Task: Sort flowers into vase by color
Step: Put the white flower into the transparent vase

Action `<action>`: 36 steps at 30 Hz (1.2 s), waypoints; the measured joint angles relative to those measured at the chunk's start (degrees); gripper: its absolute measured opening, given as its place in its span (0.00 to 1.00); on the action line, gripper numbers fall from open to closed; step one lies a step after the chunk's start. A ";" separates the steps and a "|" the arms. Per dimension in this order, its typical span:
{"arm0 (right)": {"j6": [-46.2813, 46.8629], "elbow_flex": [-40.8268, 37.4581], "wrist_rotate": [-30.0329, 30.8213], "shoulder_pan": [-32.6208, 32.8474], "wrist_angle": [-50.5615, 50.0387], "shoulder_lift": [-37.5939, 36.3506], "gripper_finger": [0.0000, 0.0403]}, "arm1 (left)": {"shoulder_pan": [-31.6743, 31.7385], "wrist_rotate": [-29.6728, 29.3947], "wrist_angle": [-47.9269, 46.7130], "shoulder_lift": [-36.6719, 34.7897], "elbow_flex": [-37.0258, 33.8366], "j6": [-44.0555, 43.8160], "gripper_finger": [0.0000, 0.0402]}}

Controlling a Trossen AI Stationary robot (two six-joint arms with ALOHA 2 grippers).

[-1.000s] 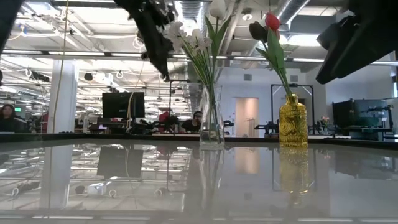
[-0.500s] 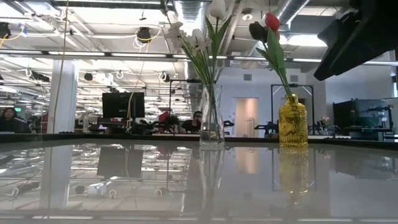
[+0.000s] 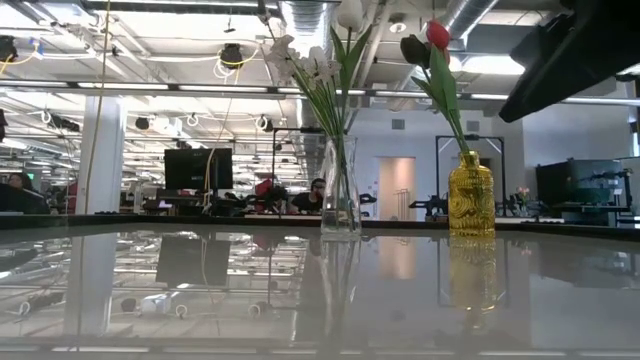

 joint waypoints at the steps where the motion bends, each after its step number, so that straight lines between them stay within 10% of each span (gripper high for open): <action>1: 0.00 0.00 0.13 0.00 0.39 0.00 0.45 | 0.00 -0.26 4.72 0.39 -2.35 0.00 0.00; 12: 0.02 -0.02 0.83 0.91 2.09 0.00 0.45 | 5.95 -1.80 24.52 14.45 -12.28 -5.45 0.00; 36: -2.07 -8.66 1.98 2.04 10.77 0.00 0.45 | 5.74 -11.60 16.40 15.60 -9.45 -1.46 0.00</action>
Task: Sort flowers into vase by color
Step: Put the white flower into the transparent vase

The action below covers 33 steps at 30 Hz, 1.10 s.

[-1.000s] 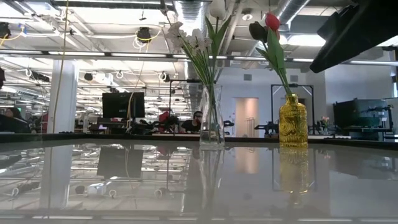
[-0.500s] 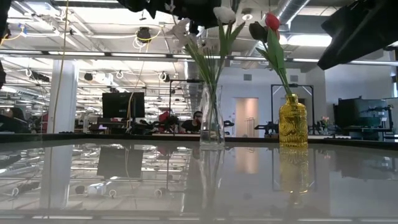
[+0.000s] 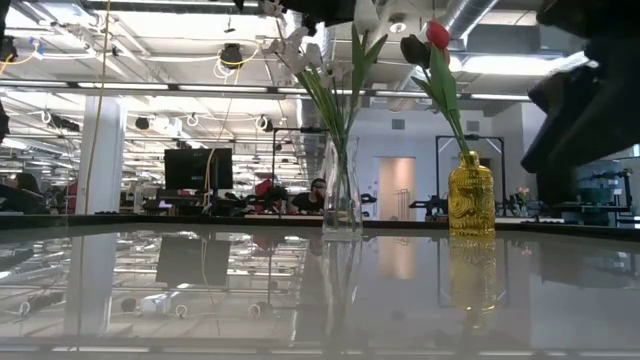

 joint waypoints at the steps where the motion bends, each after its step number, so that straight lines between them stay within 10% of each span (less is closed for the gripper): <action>1: 1.12 -0.77 -0.07 0.00 0.69 0.02 0.45 | 0.33 0.77 -0.92 -0.26 0.45 0.38 0.00; 13: 2.19 -2.12 -0.64 0.00 5.00 0.02 0.45 | 6.20 22.00 -3.74 -0.67 -2.04 -2.14 0.00; 22: 0.72 -2.12 -0.68 0.00 5.01 0.02 0.45 | 6.46 22.88 13.74 -0.65 -12.60 -5.62 0.00; 33: -0.36 -2.12 -0.68 -0.94 5.02 0.02 0.45 | 6.31 21.90 13.29 -0.63 -14.28 -5.15 0.00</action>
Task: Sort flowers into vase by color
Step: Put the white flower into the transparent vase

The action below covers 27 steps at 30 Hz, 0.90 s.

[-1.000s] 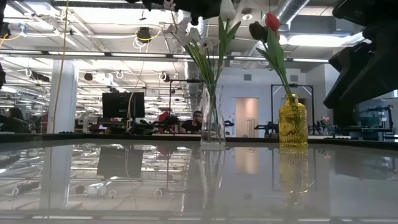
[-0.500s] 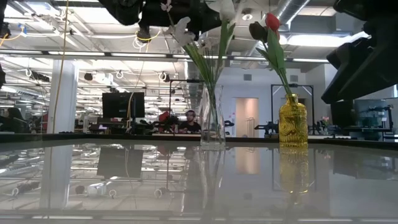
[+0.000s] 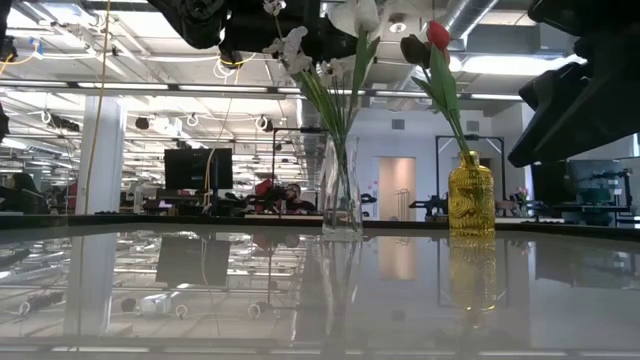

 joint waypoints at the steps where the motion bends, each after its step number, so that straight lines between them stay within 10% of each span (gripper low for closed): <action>1: 0.00 0.00 0.00 -0.04 0.00 0.00 0.45 | 0.02 -0.02 -0.30 0.00 0.00 0.00 0.00; 20: -0.06 -0.02 -0.11 -0.31 0.02 0.00 0.45 | 8.72 -3.09 -3.78 -5.43 11.06 -5.29 0.00; 27: 1.79 -0.02 -0.11 -0.31 0.86 0.00 0.45 | 23.40 15.78 0.00 5.45 14.32 -24.20 0.00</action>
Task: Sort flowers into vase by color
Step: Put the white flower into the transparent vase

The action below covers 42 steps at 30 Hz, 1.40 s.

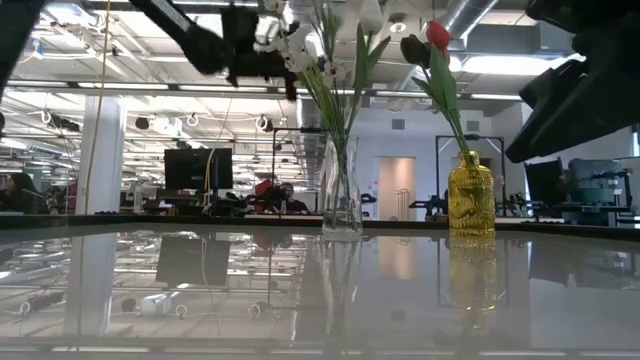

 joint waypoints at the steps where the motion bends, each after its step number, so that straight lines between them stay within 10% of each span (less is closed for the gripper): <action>1: 0.00 0.00 0.02 0.00 0.56 0.00 0.45 | 0.76 2.27 2.00 1.81 0.02 -2.13 0.00; 15: 0.15 0.00 0.00 0.09 1.85 0.00 0.45 | -0.26 18.34 57.66 27.05 0.04 -42.15 0.00; 42: -0.42 0.00 -1.23 0.00 1.95 0.00 0.45 | -8.71 37.37 57.31 28.50 -0.52 -38.51 0.00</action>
